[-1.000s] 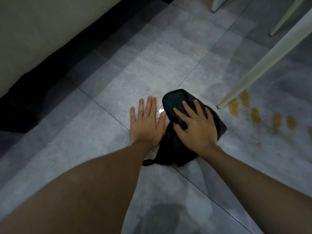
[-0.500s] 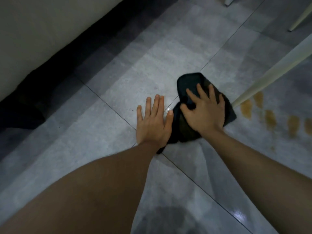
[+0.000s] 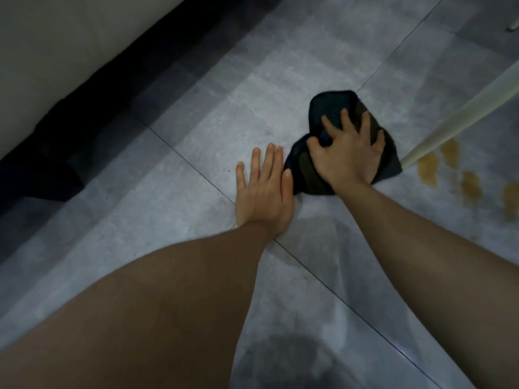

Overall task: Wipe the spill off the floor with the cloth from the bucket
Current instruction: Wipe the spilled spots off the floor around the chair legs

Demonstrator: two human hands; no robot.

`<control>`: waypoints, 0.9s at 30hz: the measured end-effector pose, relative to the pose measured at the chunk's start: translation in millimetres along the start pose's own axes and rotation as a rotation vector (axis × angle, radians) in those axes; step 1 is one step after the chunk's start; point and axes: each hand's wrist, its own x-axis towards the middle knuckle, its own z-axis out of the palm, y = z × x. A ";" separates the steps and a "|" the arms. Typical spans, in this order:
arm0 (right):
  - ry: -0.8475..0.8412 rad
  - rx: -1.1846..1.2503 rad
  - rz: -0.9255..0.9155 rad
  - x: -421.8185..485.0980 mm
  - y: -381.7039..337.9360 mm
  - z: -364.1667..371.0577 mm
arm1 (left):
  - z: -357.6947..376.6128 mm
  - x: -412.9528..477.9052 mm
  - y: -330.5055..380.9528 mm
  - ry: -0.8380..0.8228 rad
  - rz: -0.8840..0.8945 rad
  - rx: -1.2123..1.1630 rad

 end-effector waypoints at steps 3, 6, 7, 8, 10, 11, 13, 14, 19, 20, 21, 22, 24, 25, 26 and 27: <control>-0.035 -0.023 -0.136 -11.2 -9.3 4.3 | -0.2 0.3 -0.8 0.008 0.003 0.016; -0.008 -0.009 -0.219 -49.4 16.8 1.7 | -0.1 -1.6 -1.2 0.007 -0.001 -0.006; 0.002 0.001 -0.205 -57.7 27.0 0.3 | -0.4 -2.7 -1.4 0.003 -0.004 -0.017; 0.005 -0.010 -0.180 -58.0 35.2 -2.2 | -0.5 -2.7 -0.1 -0.001 -0.005 -0.024; -0.016 -0.031 -0.080 -43.6 34.0 -5.1 | -1.5 -2.9 1.1 -0.011 -0.001 -0.009; -0.021 -0.040 -0.021 -33.1 26.5 -5.1 | -1.8 -2.5 2.0 -0.020 0.000 0.004; -0.026 -0.058 0.039 -17.9 5.3 -2.5 | -1.2 -1.3 2.3 -0.030 0.000 0.029; -0.034 -0.067 0.023 -16.8 -3.6 -0.4 | -1.4 -0.6 1.6 -0.032 -0.003 0.039; -0.098 -0.133 -0.171 -42.4 8.1 -2.0 | -5.0 -0.4 1.3 -0.061 0.008 0.061; -0.114 -0.133 -0.188 -40.9 12.7 -3.6 | -4.6 0.4 1.9 -0.065 0.009 0.065; -0.122 -0.126 -0.191 -37.0 14.6 -5.0 | -4.4 0.2 2.9 -0.065 0.006 0.068; -0.114 -0.116 -0.179 -31.1 13.5 -5.8 | -3.9 -0.2 3.3 -0.061 -0.001 0.071; -0.091 -0.085 -0.112 -17.2 7.1 -5.7 | -1.8 1.2 3.4 -0.055 -0.012 0.073; -0.093 -0.077 -0.086 -11.1 3.2 -5.3 | -0.8 1.7 2.4 -0.053 -0.016 0.073; -0.095 -0.078 -0.080 -6.9 0.5 -4.4 | -0.2 1.3 1.6 -0.045 -0.013 0.076; -0.105 -0.083 -0.089 -6.2 -1.1 -3.6 | -0.7 1.0 1.1 -0.034 -0.006 0.079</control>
